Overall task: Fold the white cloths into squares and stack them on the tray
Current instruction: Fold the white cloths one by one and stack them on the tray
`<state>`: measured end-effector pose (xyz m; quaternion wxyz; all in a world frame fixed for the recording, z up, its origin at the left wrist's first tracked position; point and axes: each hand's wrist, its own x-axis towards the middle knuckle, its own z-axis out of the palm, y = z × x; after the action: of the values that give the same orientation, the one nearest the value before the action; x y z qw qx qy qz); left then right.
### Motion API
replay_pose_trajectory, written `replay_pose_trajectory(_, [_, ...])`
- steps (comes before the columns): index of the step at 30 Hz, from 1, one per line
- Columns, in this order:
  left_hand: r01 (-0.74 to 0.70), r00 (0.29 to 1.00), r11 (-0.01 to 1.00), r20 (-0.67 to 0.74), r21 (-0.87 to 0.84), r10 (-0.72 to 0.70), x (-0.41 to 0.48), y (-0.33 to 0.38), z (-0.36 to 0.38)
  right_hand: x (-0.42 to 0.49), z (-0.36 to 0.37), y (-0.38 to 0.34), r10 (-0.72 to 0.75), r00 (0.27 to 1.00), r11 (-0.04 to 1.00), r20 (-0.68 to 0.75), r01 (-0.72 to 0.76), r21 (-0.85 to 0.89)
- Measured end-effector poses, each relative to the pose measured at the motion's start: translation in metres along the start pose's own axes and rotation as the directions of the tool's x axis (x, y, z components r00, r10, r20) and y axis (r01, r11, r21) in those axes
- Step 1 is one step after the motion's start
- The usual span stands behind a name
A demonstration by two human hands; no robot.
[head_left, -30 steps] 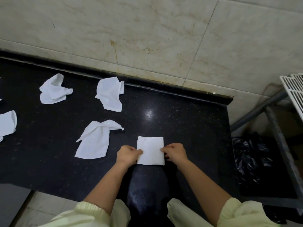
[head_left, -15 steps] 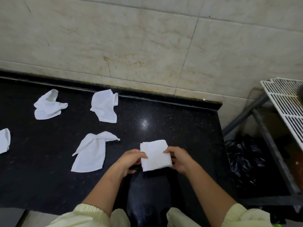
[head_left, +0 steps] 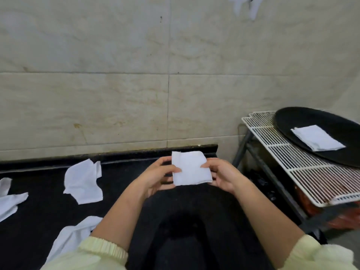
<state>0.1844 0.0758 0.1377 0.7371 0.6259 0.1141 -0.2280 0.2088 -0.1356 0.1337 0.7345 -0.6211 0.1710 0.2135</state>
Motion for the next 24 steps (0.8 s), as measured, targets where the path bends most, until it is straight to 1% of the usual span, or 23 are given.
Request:
replay_pose_trajectory(4, [-0.086,0.994,0.995,0.078,0.044,0.082,0.015,0.043,0.043,-0.014,-0.033,-0.051,-0.083,0.996,0.996,-0.040,0.084,0.019])
replay_pose_trajectory(8, [-0.143,0.987,0.988,0.088,0.061,0.137,0.028,0.076,0.095,-0.034,-0.071,-0.097,-0.152,0.985,0.988,-0.080,0.153,0.000])
replay_pose_trajectory(12, [-0.190,0.976,0.979,0.123,0.078,0.180,0.039,0.102,0.160,-0.045,-0.125,-0.135,-0.231,0.966,0.973,-0.116,0.232,-0.005])
replay_pose_trajectory(17, [-0.193,0.975,0.975,0.138,0.114,0.177,0.059,0.112,0.249,-0.056,-0.209,-0.167,-0.261,0.950,0.965,-0.171,0.264,-0.011])
replay_pose_trajectory(21, [-0.172,0.979,0.974,0.134,0.144,0.153,0.079,0.105,0.313,-0.056,-0.275,-0.177,-0.254,0.945,0.967,-0.207,0.249,-0.048])
replay_pose_trajectory(24, [-0.138,0.984,0.982,0.135,0.131,0.120,0.092,0.101,0.363,-0.053,-0.327,-0.183,-0.243,0.936,0.969,-0.255,0.225,-0.097])
